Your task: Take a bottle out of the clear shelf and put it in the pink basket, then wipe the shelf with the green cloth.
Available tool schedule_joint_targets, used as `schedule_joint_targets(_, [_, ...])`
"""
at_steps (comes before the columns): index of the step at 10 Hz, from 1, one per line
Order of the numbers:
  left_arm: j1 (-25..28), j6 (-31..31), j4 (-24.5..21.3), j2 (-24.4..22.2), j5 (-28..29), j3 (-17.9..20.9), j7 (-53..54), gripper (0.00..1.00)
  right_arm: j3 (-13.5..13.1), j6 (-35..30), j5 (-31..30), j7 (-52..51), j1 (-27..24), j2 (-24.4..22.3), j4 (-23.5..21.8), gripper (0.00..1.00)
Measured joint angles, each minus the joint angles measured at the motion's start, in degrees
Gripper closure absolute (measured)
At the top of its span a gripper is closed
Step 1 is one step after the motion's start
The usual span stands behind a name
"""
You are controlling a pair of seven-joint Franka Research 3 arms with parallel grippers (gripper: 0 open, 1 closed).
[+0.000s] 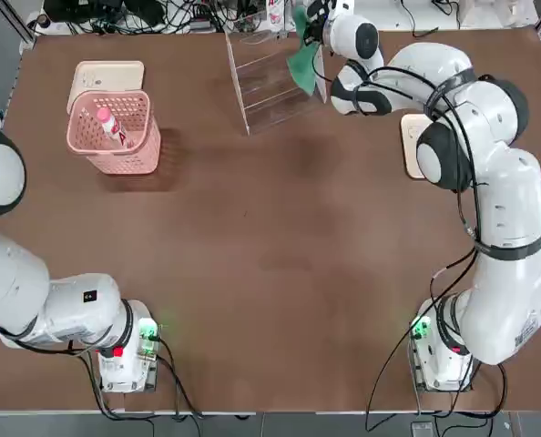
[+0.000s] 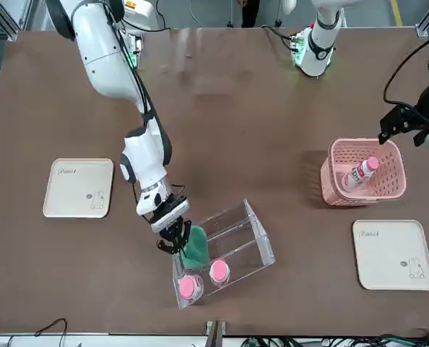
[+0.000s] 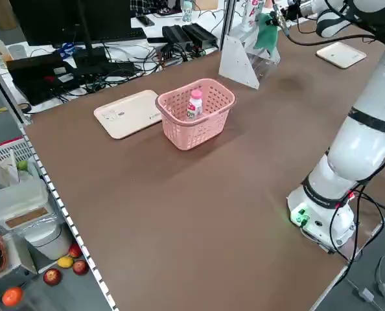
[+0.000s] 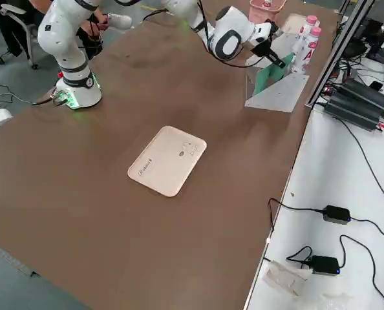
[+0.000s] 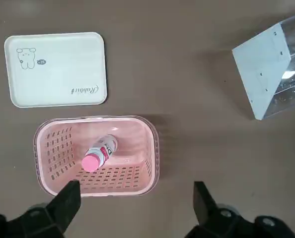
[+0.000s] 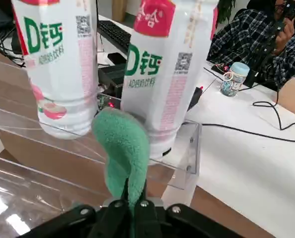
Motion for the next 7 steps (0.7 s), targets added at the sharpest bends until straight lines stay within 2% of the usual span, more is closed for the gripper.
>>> schedule_joint_targets(2, [0.0, 0.0, 0.0, 0.0, 0.0, 0.0, 0.0, 0.0, 2.1, -1.0, 0.2, 5.1, 0.3, -2.0, -0.2, 0.98])
schedule_joint_targets(4, [0.0, 0.0, 0.0, 0.0, 0.0, 0.0, 0.0, 0.0, 5.0, -4.8, 0.2, 11.9, 1.0, -5.9, -1.4, 0.98])
schedule_joint_targets(7, [0.0, 0.0, 0.0, 0.0, 0.0, 0.0, 0.0, 0.0, 6.4, -4.0, 0.0, 13.9, 2.0, -11.3, -10.1, 0.98])
